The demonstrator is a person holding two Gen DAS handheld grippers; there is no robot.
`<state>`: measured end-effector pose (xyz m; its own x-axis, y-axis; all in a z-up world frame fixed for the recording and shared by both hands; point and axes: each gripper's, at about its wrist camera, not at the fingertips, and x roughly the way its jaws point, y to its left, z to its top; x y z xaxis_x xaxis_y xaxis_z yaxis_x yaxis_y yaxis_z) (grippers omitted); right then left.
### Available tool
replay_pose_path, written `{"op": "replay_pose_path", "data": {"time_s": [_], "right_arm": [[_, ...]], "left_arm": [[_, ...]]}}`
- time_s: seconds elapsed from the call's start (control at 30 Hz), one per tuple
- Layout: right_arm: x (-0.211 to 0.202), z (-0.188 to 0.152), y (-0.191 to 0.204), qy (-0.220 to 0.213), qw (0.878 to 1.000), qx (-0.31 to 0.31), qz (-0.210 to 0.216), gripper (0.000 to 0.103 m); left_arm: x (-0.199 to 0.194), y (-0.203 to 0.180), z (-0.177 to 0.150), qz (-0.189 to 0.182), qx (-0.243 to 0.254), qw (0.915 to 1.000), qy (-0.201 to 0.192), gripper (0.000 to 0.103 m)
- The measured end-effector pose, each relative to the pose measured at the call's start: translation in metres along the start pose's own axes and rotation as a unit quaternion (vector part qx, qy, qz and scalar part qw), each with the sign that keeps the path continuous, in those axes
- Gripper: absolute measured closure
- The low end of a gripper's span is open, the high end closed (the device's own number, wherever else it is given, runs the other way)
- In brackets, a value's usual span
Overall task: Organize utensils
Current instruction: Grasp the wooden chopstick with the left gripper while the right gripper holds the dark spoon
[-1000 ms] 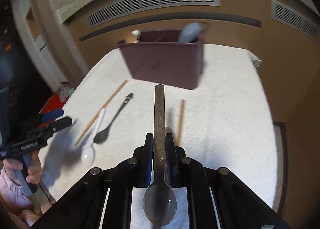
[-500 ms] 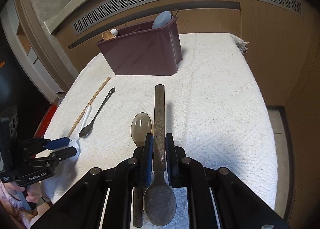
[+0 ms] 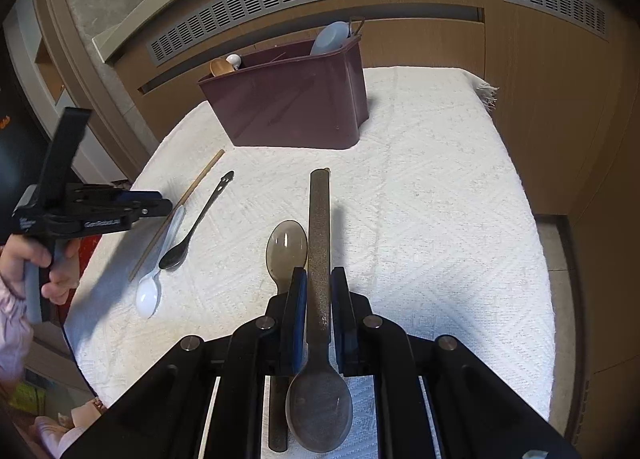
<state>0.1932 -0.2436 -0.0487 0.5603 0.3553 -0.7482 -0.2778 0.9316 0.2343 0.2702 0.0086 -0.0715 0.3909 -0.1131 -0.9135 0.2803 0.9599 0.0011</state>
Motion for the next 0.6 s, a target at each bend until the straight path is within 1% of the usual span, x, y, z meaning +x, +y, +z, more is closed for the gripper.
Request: {"op": "replay_pose_path", "data": {"time_s": [0.03, 0.1, 0.17, 0.23, 0.3, 0.37, 0.4, 0.5, 0.6], "right_arm": [[0.000, 0.000, 0.001, 0.000, 1.000, -0.002, -0.001, 0.093], [0.002, 0.001, 0.003, 0.002, 1.000, -0.007, -0.002, 0.093], [0.005, 0.002, 0.005, 0.004, 1.000, -0.010, -0.003, 0.093], [0.008, 0.003, 0.007, 0.004, 1.000, -0.012, -0.002, 0.093], [0.009, 0.003, 0.008, 0.003, 1.000, -0.011, 0.000, 0.093], [0.007, 0.004, 0.009, -0.001, 1.000, -0.013, 0.001, 0.093], [0.005, 0.004, 0.010, -0.006, 1.000, -0.013, 0.002, 0.093], [-0.002, 0.006, 0.013, -0.019, 1.000, -0.015, 0.004, 0.093], [-0.003, 0.008, 0.017, -0.020, 1.000, -0.020, 0.000, 0.093]], "left_arm": [[0.005, -0.002, 0.002, -0.003, 0.001, 1.0000, 0.008, 0.080], [0.010, -0.004, 0.007, -0.003, 0.002, 1.0000, 0.007, 0.083], [0.013, -0.003, 0.012, -0.015, -0.010, 0.9998, 0.004, 0.093], [0.013, -0.001, 0.011, -0.017, -0.021, 0.9996, -0.008, 0.096], [0.003, -0.001, 0.004, -0.020, -0.037, 0.9982, -0.042, 0.097], [-0.015, 0.001, -0.008, -0.033, -0.056, 0.9947, -0.080, 0.097], [-0.025, 0.002, -0.015, -0.041, -0.071, 0.9910, -0.105, 0.097], [-0.048, 0.003, -0.032, -0.053, -0.099, 0.9819, -0.153, 0.097], [-0.066, 0.010, -0.042, -0.064, -0.108, 0.9767, -0.174, 0.097]]}}
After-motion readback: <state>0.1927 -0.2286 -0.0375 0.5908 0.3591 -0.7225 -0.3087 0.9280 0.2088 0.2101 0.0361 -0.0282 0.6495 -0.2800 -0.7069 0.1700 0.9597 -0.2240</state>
